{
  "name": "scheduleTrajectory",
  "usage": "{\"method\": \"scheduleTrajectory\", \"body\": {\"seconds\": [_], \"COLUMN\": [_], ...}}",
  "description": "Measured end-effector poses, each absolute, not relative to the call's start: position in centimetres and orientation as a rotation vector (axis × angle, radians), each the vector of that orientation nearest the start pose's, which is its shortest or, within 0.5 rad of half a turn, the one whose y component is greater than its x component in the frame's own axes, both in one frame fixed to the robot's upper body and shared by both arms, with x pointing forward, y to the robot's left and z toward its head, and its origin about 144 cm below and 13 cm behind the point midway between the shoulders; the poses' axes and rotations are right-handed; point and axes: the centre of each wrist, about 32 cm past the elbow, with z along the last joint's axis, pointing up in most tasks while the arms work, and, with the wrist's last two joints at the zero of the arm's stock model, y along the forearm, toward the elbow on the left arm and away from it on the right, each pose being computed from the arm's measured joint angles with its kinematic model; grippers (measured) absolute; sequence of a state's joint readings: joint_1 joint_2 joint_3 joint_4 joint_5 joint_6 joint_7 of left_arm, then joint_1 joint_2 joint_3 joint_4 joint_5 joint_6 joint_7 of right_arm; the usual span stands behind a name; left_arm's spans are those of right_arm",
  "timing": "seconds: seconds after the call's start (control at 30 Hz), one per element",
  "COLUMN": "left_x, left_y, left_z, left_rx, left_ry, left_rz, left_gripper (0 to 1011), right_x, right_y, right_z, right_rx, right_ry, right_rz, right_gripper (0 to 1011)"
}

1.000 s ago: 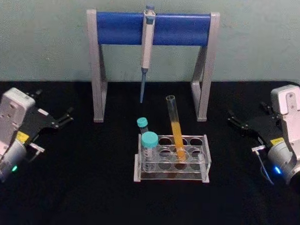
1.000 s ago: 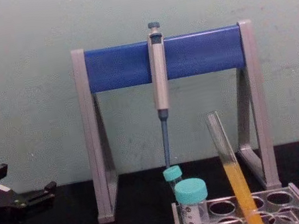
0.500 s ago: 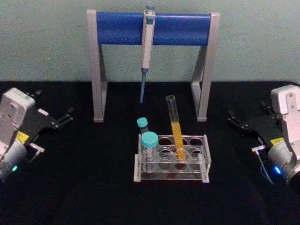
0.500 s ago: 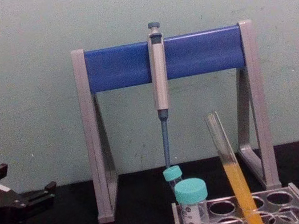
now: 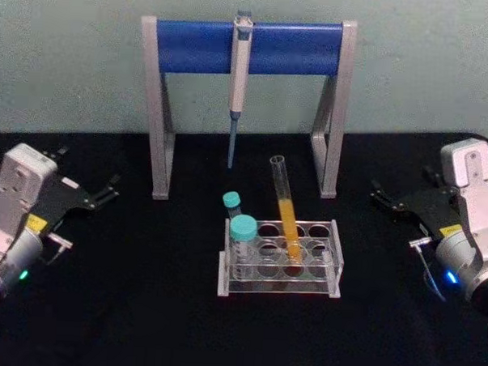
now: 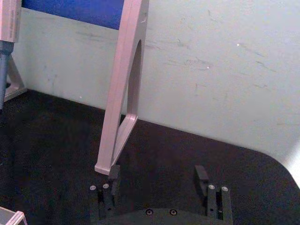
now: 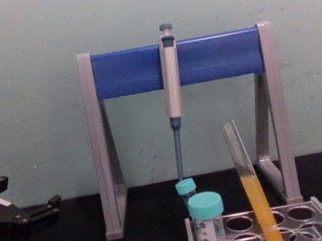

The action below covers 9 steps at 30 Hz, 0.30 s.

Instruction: Pick up the test tube from the test tube rack, shake it, then place it back into the test tube rack.

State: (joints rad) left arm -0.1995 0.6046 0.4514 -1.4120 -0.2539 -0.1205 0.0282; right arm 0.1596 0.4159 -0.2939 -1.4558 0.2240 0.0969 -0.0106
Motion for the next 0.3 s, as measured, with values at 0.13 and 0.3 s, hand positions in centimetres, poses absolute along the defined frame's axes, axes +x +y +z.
{"method": "scheduleTrajectory", "body": {"seconds": [0.13,0.3], "left_x": [48.86,48.86], "left_y": [30.97,30.97], "left_z": [113.98,113.98], "left_rx": [0.304,0.304], "left_ry": [-0.285,-0.285], "left_rz": [1.248,1.248], "left_gripper": [1001,1002], "right_x": [49.31,49.31], "right_y": [-27.7,-27.7], "right_z": [114.91,114.91], "right_rx": [-0.286,-0.286], "right_ry": [-0.076,-0.076], "right_rz": [-1.356,-1.356], "right_gripper": [1000,1000]}}
